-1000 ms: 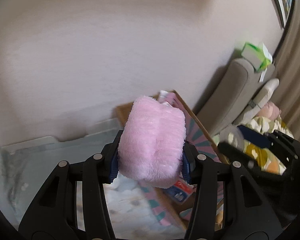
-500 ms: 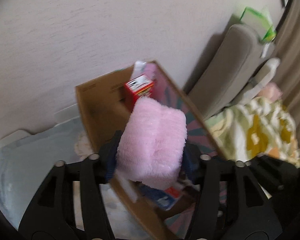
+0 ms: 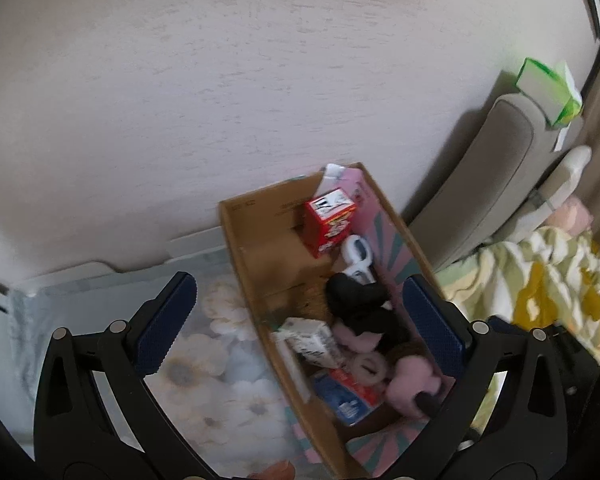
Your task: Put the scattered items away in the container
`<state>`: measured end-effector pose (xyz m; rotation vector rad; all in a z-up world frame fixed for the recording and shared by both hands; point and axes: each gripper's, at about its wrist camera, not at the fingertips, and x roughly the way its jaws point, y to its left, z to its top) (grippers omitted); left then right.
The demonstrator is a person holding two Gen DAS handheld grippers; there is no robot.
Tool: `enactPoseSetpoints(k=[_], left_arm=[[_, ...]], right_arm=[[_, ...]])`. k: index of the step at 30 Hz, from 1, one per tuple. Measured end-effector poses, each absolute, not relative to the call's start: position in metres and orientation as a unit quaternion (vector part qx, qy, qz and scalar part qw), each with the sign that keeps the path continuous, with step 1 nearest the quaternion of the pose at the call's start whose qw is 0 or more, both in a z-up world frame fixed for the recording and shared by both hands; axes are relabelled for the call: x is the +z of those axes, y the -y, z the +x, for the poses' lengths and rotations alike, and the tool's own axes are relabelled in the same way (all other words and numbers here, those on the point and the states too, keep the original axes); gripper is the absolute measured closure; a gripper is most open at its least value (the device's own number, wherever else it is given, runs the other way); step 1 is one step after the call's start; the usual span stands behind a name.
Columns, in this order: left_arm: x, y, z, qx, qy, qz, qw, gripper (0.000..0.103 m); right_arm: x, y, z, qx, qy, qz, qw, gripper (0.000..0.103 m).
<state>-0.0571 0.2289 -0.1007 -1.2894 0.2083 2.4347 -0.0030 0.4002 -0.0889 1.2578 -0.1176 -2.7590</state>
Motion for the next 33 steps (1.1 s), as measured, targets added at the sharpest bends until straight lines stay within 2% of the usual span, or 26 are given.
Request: enactPoseSetpoints(k=[10, 14, 18, 22, 33], left_arm=[[-0.076, -0.191, -0.034, 0.868, -0.065, -0.453, 0.192, 0.0], [-0.064, -0.165, -0.023, 0.874, -0.061, -0.448, 0.179, 0.0], [-0.055, -0.135, -0.011, 0.88, -0.047, -0.443, 0.166, 0.0], [-0.044, -0.105, 0.004, 0.888, -0.047, -0.433, 0.145, 0.0], [-0.008, -0.017, 0.034, 0.908, -0.019, -0.413, 0.073, 0.0]], right_arm=[[-0.079, -0.404, 0.001, -0.896, 0.067, 0.439, 0.025, 0.026], [-0.074, -0.395, 0.005, -0.899, 0.058, 0.434, 0.008, 0.019], [-0.057, -0.381, 0.007, -0.899, 0.062, 0.433, 0.005, 0.018], [-0.036, -0.355, 0.009, -0.907, 0.028, 0.419, -0.013, 0.018], [-0.008, -0.275, -0.003, -0.89, -0.02, 0.453, 0.04, 0.018]])
